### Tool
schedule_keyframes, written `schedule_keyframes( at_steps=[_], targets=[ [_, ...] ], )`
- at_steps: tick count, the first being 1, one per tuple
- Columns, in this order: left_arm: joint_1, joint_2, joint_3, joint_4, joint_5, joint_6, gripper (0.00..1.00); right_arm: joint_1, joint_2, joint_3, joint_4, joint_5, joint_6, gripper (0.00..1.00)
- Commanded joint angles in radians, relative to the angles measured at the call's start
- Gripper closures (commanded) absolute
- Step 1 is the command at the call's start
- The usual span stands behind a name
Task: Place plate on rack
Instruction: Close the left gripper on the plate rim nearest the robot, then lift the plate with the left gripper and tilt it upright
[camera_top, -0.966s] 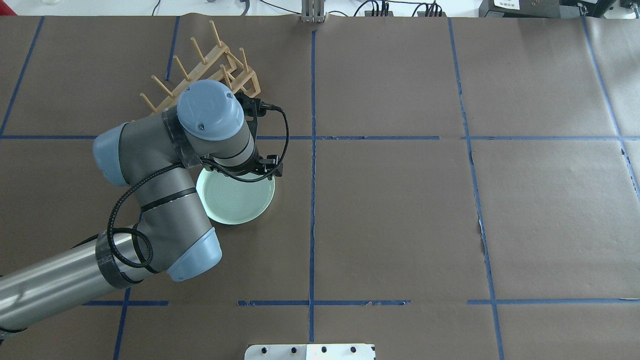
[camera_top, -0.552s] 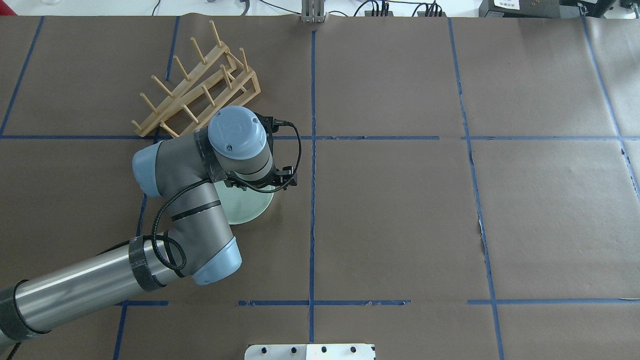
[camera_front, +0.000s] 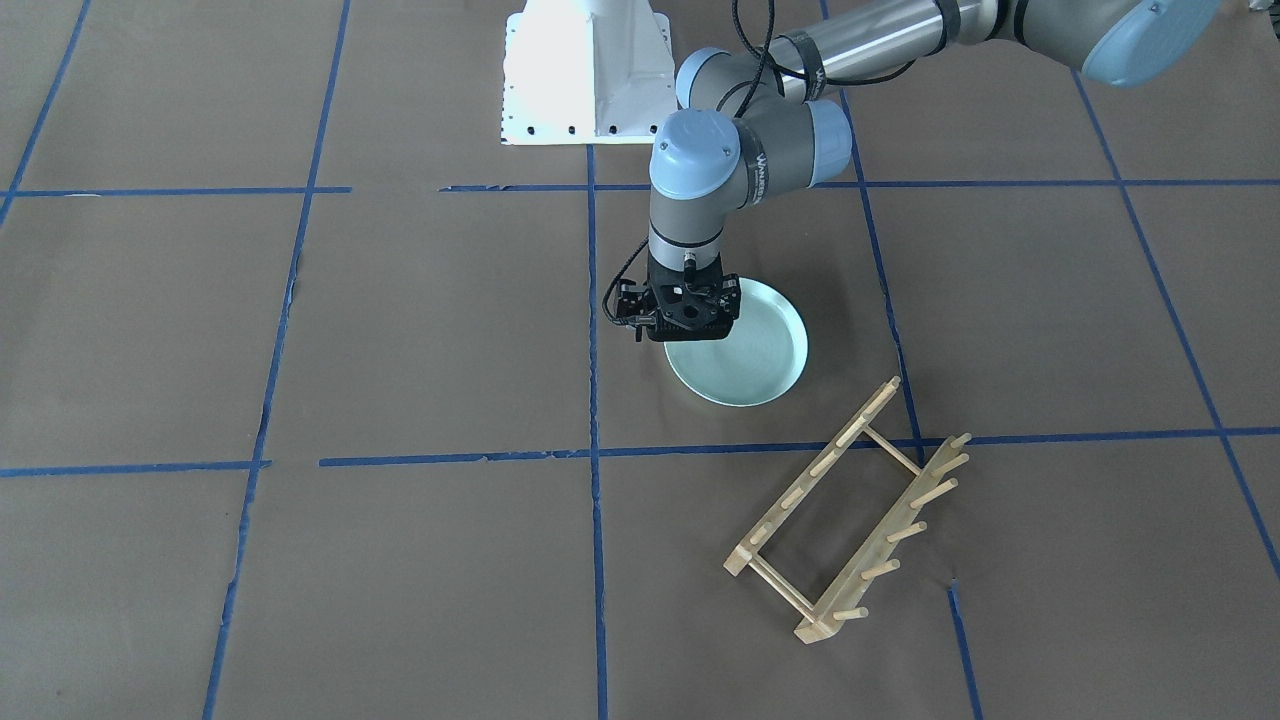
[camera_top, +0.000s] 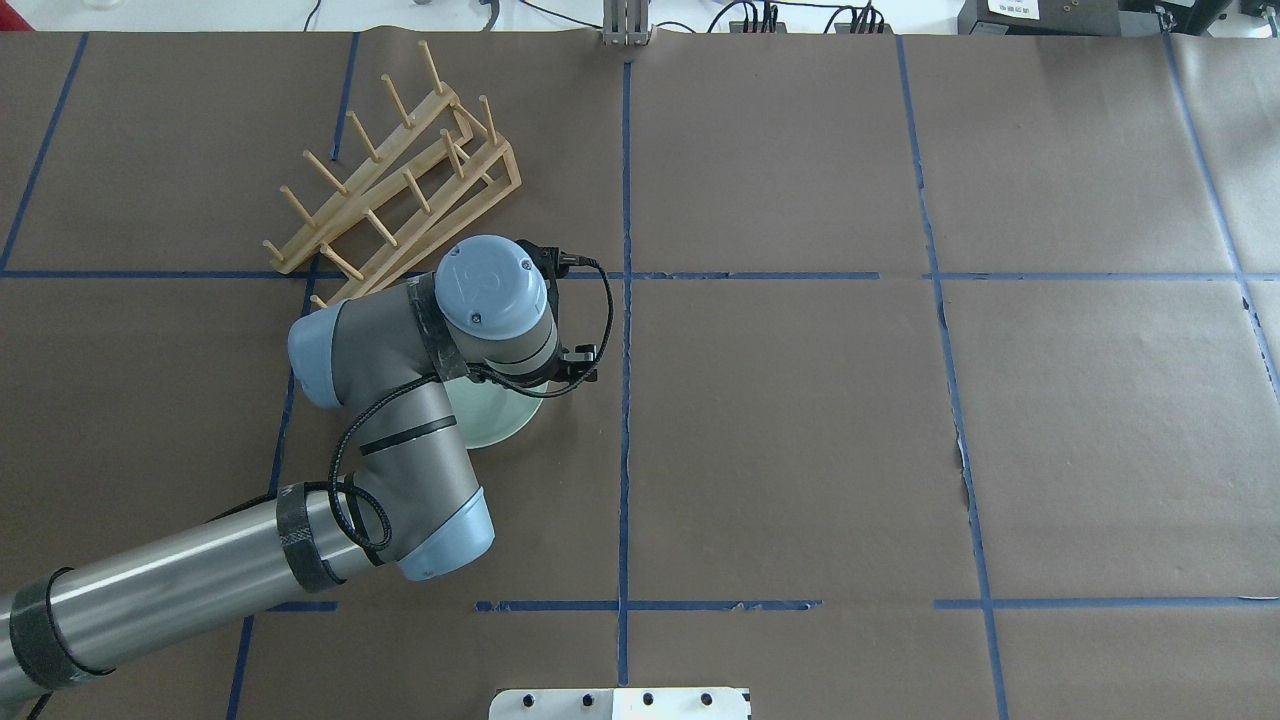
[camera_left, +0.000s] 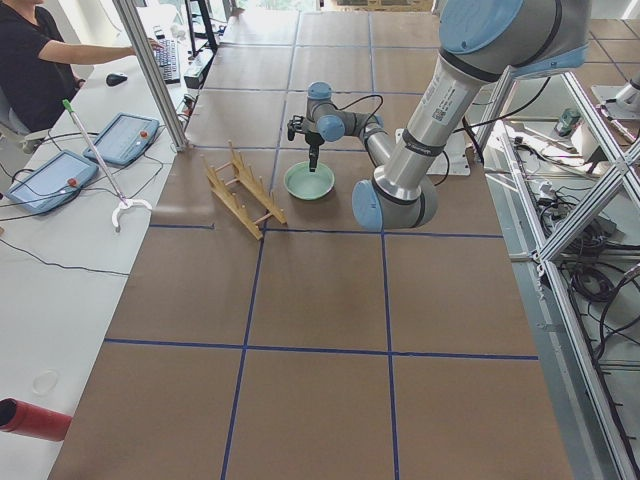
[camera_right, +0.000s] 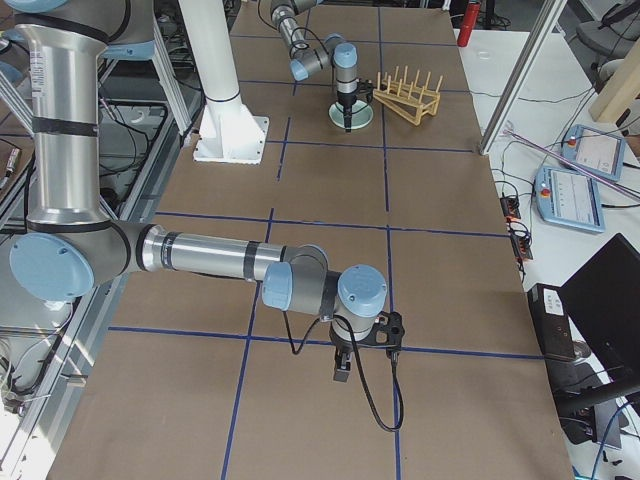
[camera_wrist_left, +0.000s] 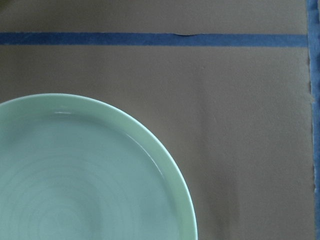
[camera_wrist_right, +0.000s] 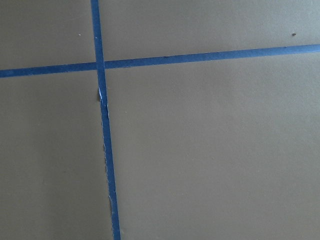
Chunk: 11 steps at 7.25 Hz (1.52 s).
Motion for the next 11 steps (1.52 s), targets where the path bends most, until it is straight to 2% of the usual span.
schedule_keyframes(
  at_steps=[1, 3, 5, 6, 8, 9, 10, 11],
  targets=[
    [0.004, 0.0, 0.0, -0.007, 0.001, 0.001, 0.57, 0.0, 0.0, 0.0, 0.0, 0.0, 0.0, 0.0],
    [0.002, 0.003, -0.003, -0.009, 0.001, 0.002, 0.97, 0.0, 0.0, 0.0, 0.0, 0.0, 0.0, 0.0],
    [0.002, 0.001, -0.012, -0.006, 0.002, 0.002, 1.0, 0.0, 0.0, 0.0, 0.0, 0.0, 0.0, 0.0],
    [-0.005, 0.006, -0.08, 0.017, -0.001, 0.002, 1.0, 0.0, 0.0, 0.0, 0.0, 0.0, -0.002, 0.0],
    [-0.086, 0.011, -0.293, 0.188, -0.009, 0.004, 1.0, 0.0, 0.0, 0.0, 0.0, 0.0, 0.0, 0.0],
    [-0.167, 0.006, -0.409, 0.291, -0.036, 0.01, 1.0, 0.0, 0.0, 0.0, 0.0, 0.0, -0.002, 0.0],
    [-0.3, 0.001, -0.494, 0.324, -0.17, 0.012, 1.0, 0.0, 0.0, 0.0, 0.0, 0.0, 0.0, 0.0],
    [-0.452, 0.0, -0.522, 0.312, -0.326, 0.01, 1.0, 0.0, 0.0, 0.0, 0.0, 0.0, 0.0, 0.0]
  ],
)
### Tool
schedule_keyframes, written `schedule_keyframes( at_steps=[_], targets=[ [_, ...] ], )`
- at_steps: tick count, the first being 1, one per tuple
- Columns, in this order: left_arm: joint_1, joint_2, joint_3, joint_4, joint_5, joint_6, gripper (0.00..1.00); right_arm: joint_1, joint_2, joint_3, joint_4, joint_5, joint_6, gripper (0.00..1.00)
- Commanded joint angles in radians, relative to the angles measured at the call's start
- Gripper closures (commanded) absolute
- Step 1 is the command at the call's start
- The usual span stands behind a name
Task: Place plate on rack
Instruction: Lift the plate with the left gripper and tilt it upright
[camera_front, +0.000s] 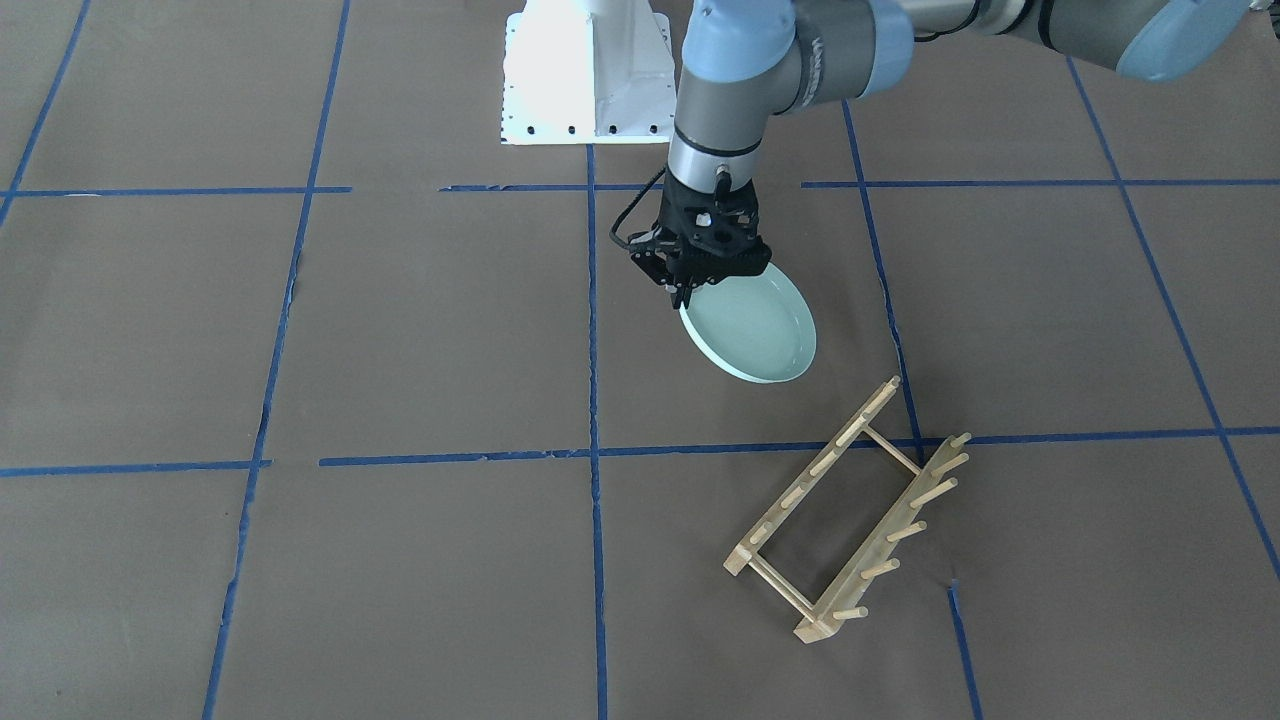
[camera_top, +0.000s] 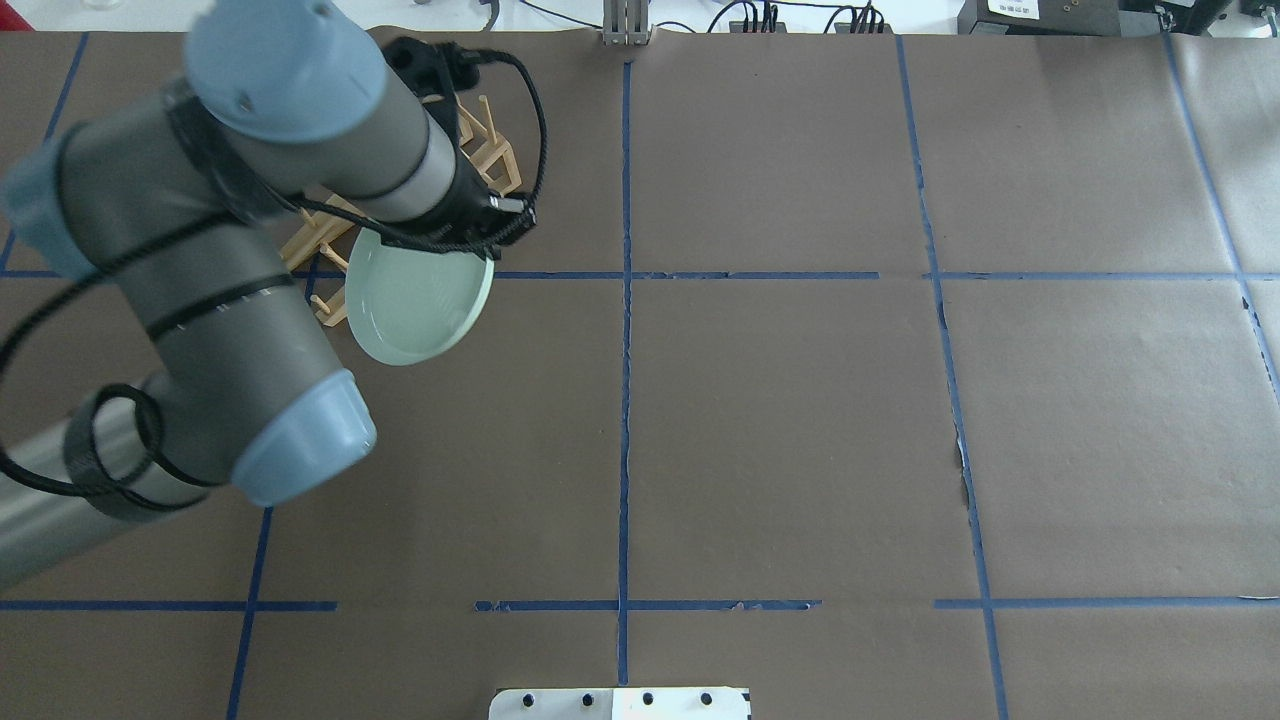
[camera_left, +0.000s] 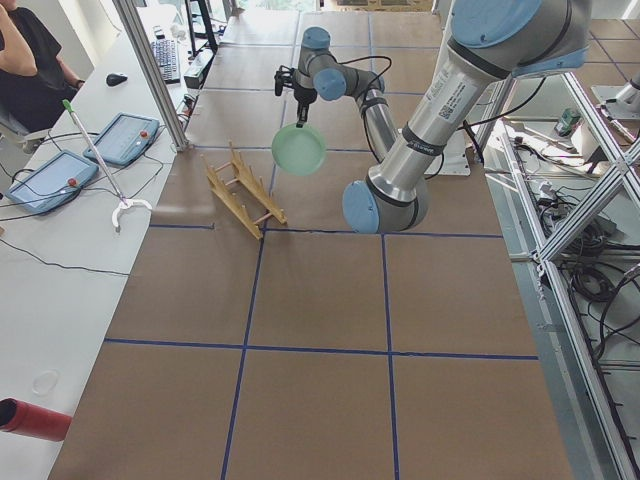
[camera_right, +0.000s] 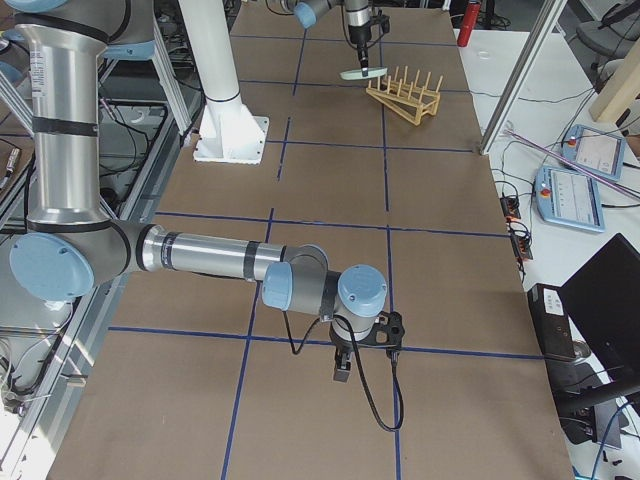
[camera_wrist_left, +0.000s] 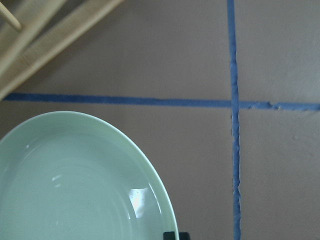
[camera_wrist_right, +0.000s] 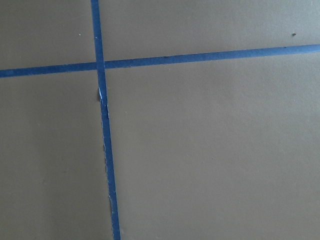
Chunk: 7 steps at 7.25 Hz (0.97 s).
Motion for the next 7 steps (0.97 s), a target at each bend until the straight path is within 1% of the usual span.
schedule_keyframes(
  at_steps=[1, 2, 3, 4, 5, 6, 7],
  targets=[
    [-0.292, -0.008, -0.059, -0.056, -0.342, -0.003, 1.0, 0.0, 0.0, 0.0, 0.0, 0.0, -0.001, 0.0],
    [-0.389, 0.0, -0.014, -0.193, -0.415, -0.036, 1.0, 0.0, 0.0, 0.0, 0.0, 0.0, 0.0, 0.0],
    [-0.422, 0.001, 0.057, -0.337, -0.442, -0.147, 1.0, 0.0, 0.0, 0.0, 0.0, 0.0, 0.0, 0.0],
    [-0.424, 0.017, 0.118, -0.521, -0.44, -0.272, 1.0, 0.0, 0.0, 0.0, 0.0, 0.0, 0.0, 0.0],
    [-0.424, 0.029, 0.192, -0.732, -0.425, -0.391, 1.0, 0.0, 0.0, 0.0, 0.0, 0.0, 0.0, 0.0],
    [-0.425, 0.034, 0.252, -0.932, -0.342, -0.556, 1.0, 0.0, 0.0, 0.0, 0.0, 0.0, 0.0, 0.0],
    [-0.424, 0.068, 0.278, -1.092, -0.25, -0.68, 1.0, 0.0, 0.0, 0.0, 0.0, 0.0, -0.001, 0.0]
  ],
)
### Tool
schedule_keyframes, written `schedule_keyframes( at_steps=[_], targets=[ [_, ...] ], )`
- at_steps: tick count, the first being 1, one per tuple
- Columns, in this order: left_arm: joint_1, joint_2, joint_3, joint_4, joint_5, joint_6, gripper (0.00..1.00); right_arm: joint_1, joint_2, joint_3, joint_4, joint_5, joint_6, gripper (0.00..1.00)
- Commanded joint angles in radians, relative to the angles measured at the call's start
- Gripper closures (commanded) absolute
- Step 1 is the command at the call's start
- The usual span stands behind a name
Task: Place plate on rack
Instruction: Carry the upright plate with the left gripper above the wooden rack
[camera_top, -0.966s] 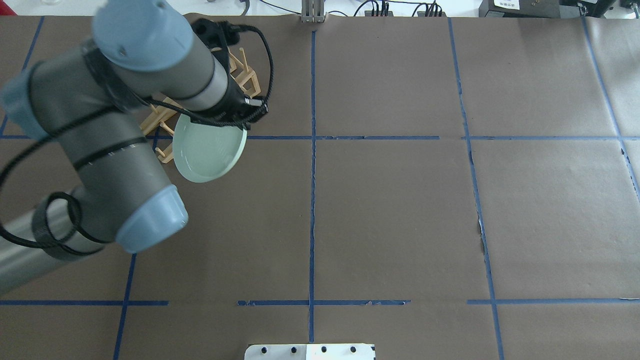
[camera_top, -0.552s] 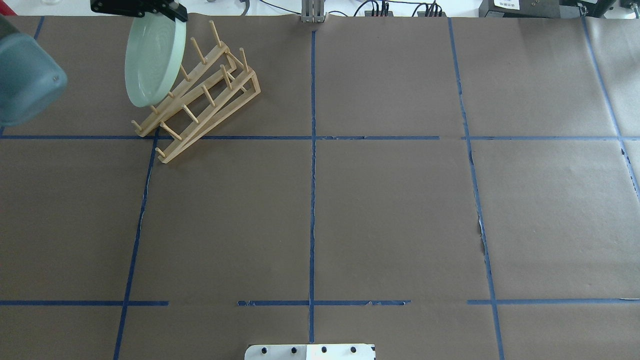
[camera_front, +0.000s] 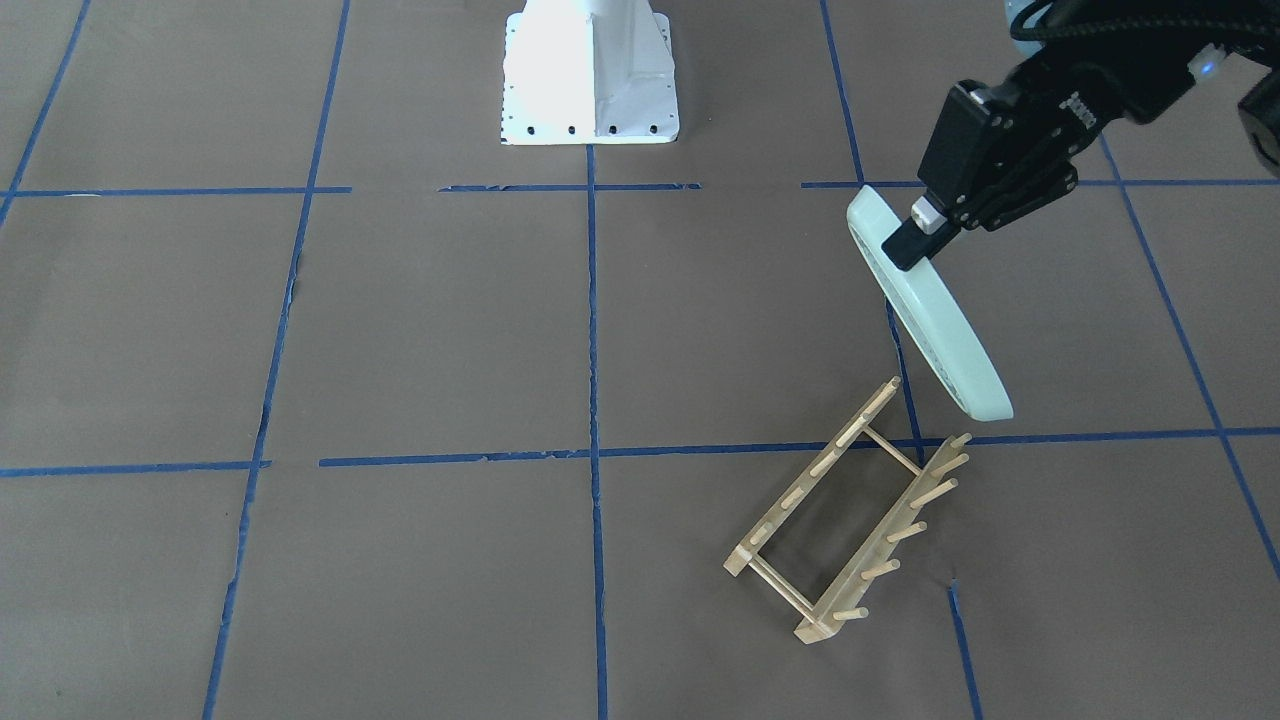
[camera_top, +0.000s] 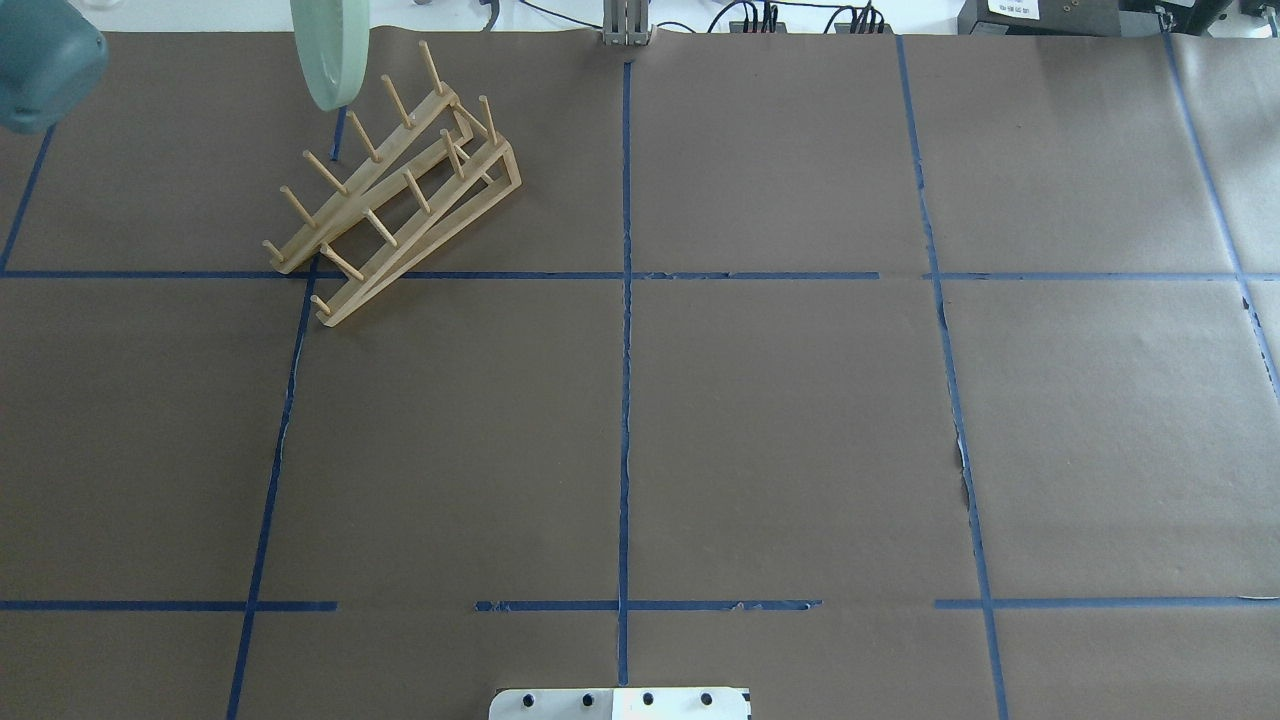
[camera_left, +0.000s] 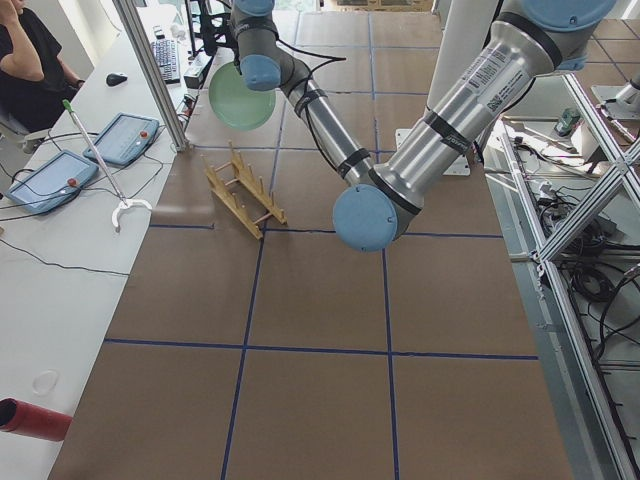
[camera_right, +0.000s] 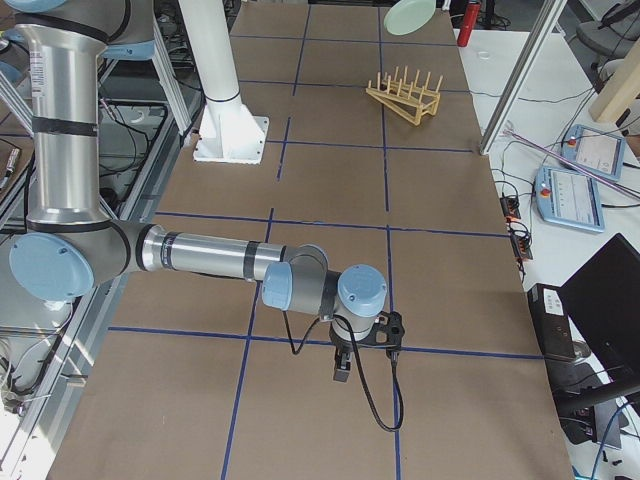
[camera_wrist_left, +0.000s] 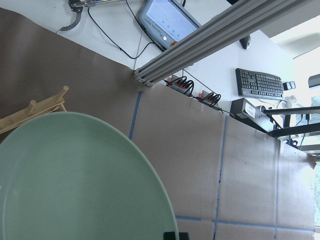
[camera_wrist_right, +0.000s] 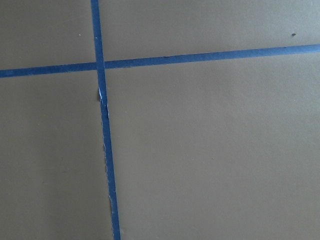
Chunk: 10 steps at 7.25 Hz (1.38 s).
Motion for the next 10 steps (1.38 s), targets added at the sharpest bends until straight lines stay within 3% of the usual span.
schedule_keyframes(
  at_steps=[1, 3, 4, 8, 10],
  targets=[
    [0.003, 0.052, 0.092, -0.366, 0.174, -0.272, 1.0, 0.0, 0.0, 0.0, 0.0, 0.0, 0.0, 0.0],
    [0.141, 0.147, 0.107, -0.633, 0.505, -0.431, 1.0, 0.0, 0.0, 0.0, 0.0, 0.0, 0.0, 0.0],
    [0.195, 0.167, 0.114, -0.681, 0.578, -0.43, 1.0, 0.0, 0.0, 0.0, 0.0, 0.0, 0.0, 0.0],
    [0.259, 0.138, 0.241, -0.698, 0.753, -0.436, 1.0, 0.0, 0.0, 0.0, 0.0, 0.0, 0.0, 0.0],
    [0.259, 0.12, 0.287, -0.695, 0.763, -0.437, 1.0, 0.0, 0.0, 0.0, 0.0, 0.0, -0.001, 0.0]
  ],
)
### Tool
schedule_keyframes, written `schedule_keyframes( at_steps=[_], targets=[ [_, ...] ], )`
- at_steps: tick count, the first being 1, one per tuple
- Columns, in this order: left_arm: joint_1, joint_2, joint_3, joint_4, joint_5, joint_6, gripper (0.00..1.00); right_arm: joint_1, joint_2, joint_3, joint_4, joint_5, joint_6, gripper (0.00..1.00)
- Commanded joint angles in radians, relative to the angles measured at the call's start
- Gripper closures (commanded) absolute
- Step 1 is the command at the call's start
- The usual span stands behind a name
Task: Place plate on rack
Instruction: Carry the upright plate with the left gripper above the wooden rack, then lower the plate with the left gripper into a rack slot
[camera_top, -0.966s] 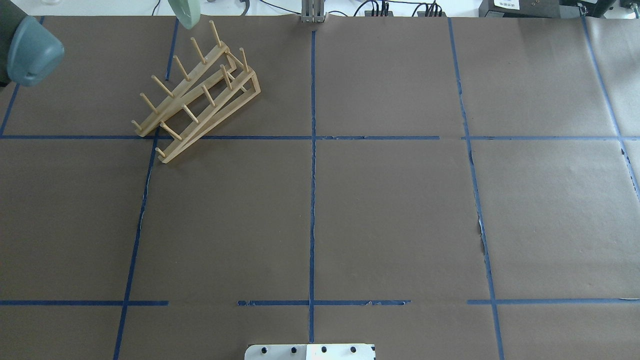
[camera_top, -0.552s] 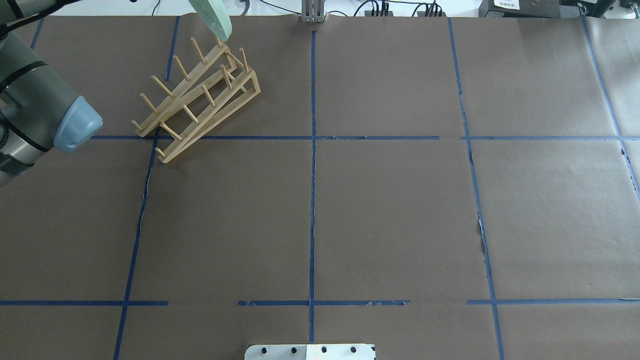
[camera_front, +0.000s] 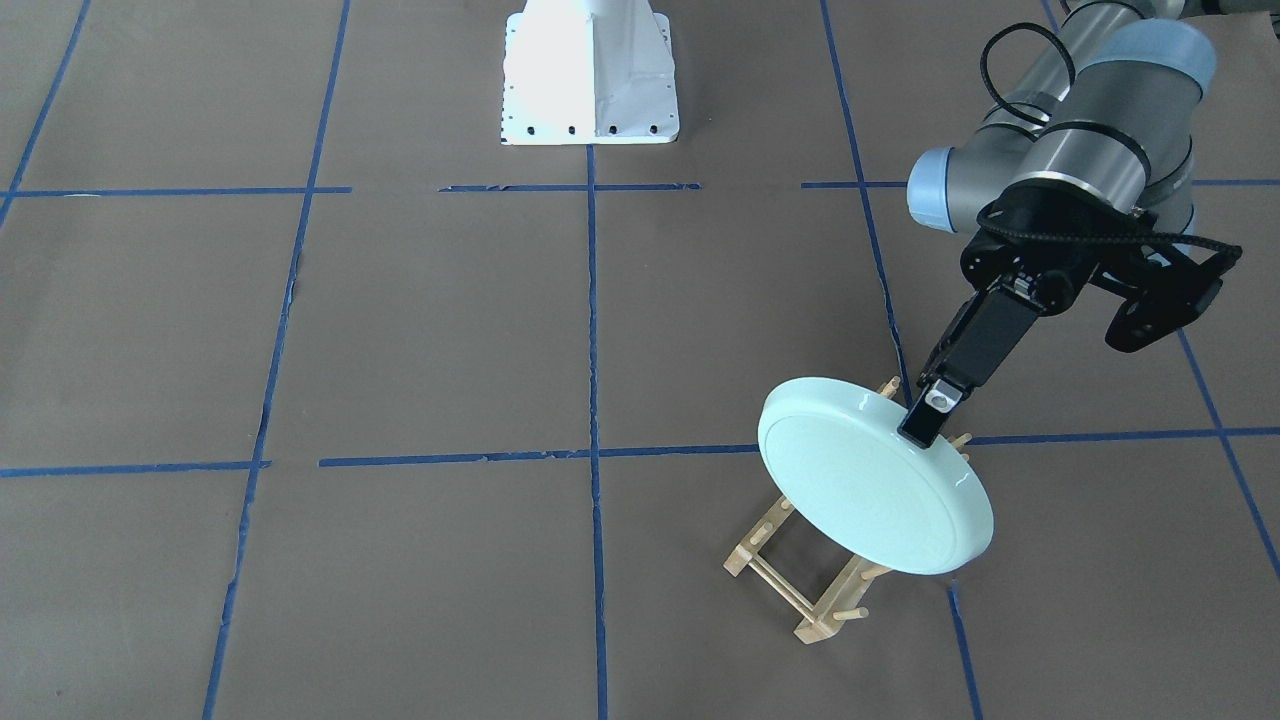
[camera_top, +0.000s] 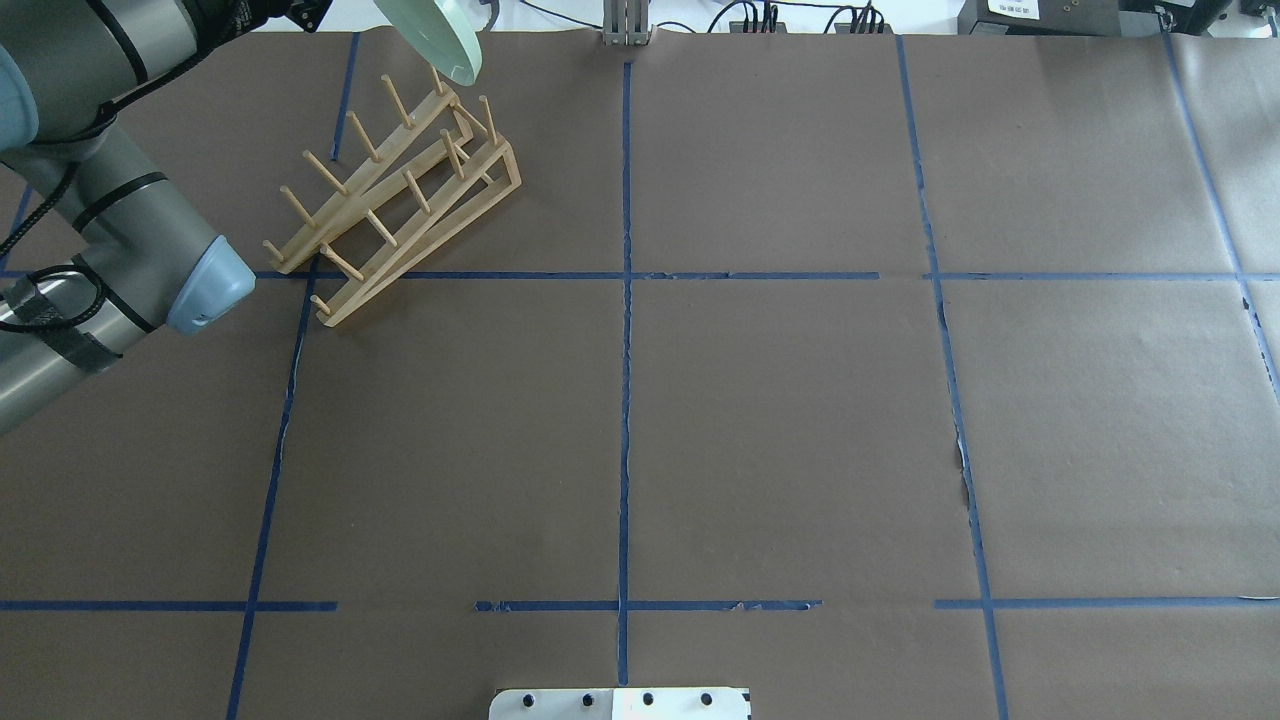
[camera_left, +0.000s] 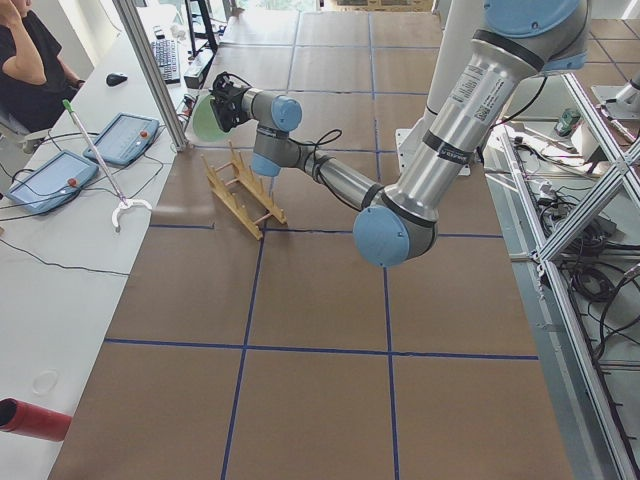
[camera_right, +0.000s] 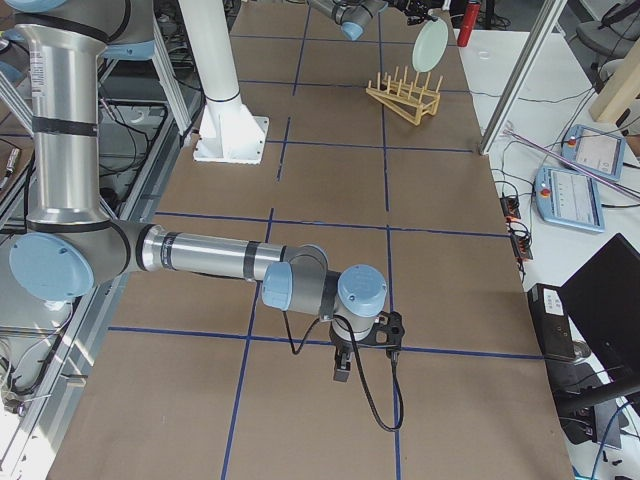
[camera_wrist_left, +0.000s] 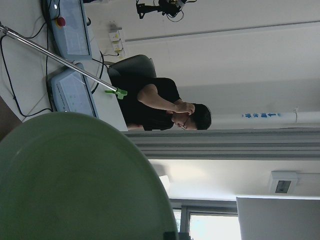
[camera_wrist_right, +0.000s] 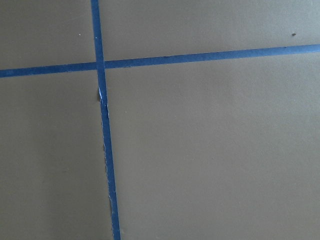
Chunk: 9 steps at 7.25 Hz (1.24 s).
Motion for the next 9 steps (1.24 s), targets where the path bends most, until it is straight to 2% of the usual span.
schedule_keyframes(
  at_steps=[1, 3, 9],
  targets=[
    [0.011, -0.015, 0.048, 0.001, 0.011, 0.0, 1.0, 0.0, 0.0, 0.0, 0.0, 0.0, 0.001, 0.0],
    [0.055, -0.012, 0.065, 0.0, 0.054, 0.002, 1.0, 0.0, 0.0, 0.0, 0.0, 0.0, 0.001, 0.0],
    [0.066, -0.01, 0.108, -0.002, 0.055, 0.002, 1.0, 0.0, 0.0, 0.0, 0.0, 0.0, 0.001, 0.0]
  ],
)
